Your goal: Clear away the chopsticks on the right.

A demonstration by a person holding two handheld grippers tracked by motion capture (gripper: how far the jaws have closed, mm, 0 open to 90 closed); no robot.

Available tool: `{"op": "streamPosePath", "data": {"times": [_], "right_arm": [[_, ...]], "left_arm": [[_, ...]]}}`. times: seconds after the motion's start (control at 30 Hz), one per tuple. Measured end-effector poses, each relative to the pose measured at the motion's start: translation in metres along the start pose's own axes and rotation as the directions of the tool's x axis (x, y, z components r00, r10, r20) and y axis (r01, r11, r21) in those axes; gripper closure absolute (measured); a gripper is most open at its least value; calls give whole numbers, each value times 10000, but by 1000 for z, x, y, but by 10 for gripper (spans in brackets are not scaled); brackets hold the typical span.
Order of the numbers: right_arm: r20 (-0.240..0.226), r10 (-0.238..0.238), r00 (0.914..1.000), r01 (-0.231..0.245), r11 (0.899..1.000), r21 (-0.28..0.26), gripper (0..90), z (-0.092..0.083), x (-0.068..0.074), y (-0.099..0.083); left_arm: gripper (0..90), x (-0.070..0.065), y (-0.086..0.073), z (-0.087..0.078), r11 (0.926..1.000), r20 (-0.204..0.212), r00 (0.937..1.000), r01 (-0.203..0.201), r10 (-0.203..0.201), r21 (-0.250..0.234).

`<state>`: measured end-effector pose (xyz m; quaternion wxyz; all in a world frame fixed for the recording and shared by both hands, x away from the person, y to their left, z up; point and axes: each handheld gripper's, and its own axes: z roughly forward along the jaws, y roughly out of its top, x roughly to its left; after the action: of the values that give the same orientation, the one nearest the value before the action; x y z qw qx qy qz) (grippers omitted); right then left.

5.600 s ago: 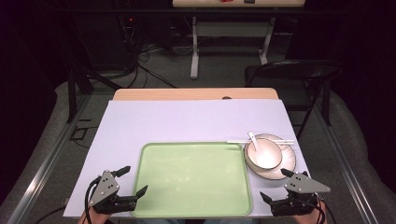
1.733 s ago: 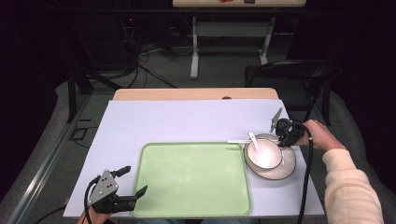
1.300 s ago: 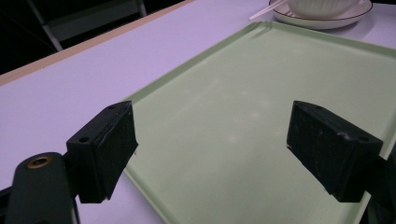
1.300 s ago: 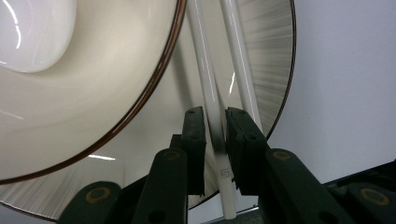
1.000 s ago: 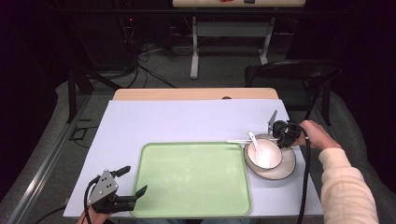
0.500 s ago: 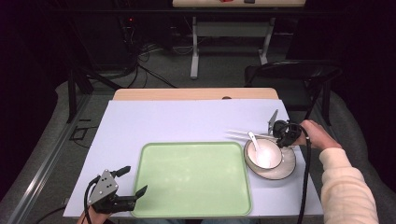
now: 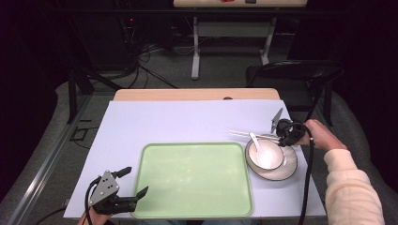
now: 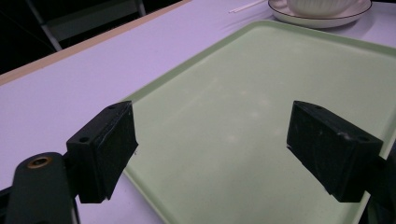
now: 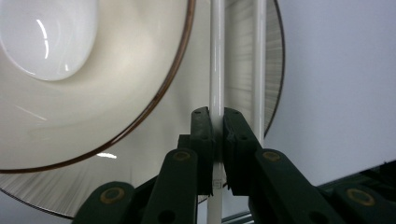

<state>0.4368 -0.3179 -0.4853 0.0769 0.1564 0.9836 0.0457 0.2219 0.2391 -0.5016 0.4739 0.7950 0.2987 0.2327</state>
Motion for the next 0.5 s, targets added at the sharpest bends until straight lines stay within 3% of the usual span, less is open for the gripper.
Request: {"op": "streamPosePath", "data": {"times": [0.1, 0.13, 0.23, 0.5], "right_arm": [[0, 0, 10000, 0, 10000, 0, 836, 0, 0, 0], [171, 384, 9991, -373, 9975, -594, 837, -15, 0, -3], [397, 552, 9977, -509, 9933, -1035, 838, -26, 0, -1], [874, 953, 9916, -831, 9875, -1342, 838, -47, 8, 10]], "left_arm": [[158, 0, 0, 0, 10000, 2, 10000, -6, 6, 0], [158, 0, 0, 0, 10000, 21, 10000, -4, 4, 11], [158, 0, 0, 0, 10000, 9, 10000, -16, 16, 8], [158, 0, 0, 0, 9999, 43, 10000, -83, 82, 66]]}}
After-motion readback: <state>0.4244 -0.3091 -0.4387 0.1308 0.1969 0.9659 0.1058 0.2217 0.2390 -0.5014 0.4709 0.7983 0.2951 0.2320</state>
